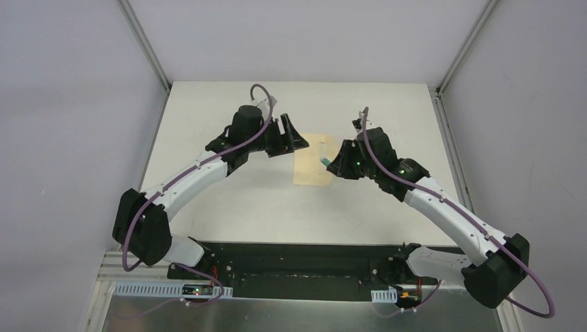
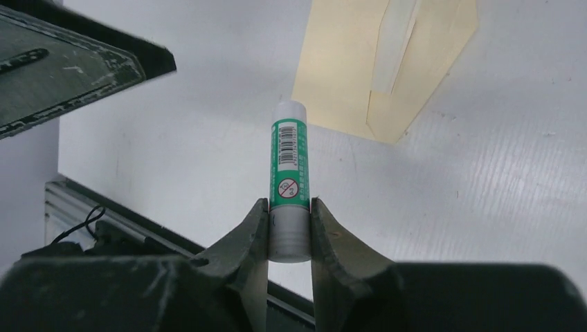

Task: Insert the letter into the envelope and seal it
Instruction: Adjust the solid glue.

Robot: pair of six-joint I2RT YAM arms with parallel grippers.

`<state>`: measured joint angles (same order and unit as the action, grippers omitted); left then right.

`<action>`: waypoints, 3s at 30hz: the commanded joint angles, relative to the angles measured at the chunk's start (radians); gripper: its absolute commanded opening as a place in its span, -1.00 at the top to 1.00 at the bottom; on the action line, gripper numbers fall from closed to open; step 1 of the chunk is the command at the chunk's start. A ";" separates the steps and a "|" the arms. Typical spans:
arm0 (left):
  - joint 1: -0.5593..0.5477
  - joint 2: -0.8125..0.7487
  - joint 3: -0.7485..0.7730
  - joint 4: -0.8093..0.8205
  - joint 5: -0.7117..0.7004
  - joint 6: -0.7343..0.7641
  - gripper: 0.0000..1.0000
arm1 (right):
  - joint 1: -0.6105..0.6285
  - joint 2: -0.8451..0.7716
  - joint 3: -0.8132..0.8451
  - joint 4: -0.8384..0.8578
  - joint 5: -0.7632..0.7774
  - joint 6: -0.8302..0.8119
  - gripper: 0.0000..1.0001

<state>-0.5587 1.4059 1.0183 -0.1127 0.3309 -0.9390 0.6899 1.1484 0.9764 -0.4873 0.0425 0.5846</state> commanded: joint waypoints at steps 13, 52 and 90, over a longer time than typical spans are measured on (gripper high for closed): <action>-0.197 -0.219 0.004 -0.071 0.318 1.421 -0.32 | -0.073 -0.117 0.221 -0.509 -0.400 -0.130 1.00; -0.409 -0.099 -0.082 0.169 0.367 1.421 0.08 | 0.013 -0.034 0.330 -0.563 -0.418 -0.123 1.00; -0.395 -0.033 -0.202 0.470 0.175 1.005 1.00 | 0.014 -0.132 0.272 -0.519 -0.122 -0.009 -0.05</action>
<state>-0.9604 1.3735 0.8246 0.2352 0.5217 0.1371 0.6983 1.0153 1.2602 -1.0618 -0.1360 0.5449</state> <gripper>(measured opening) 0.246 0.538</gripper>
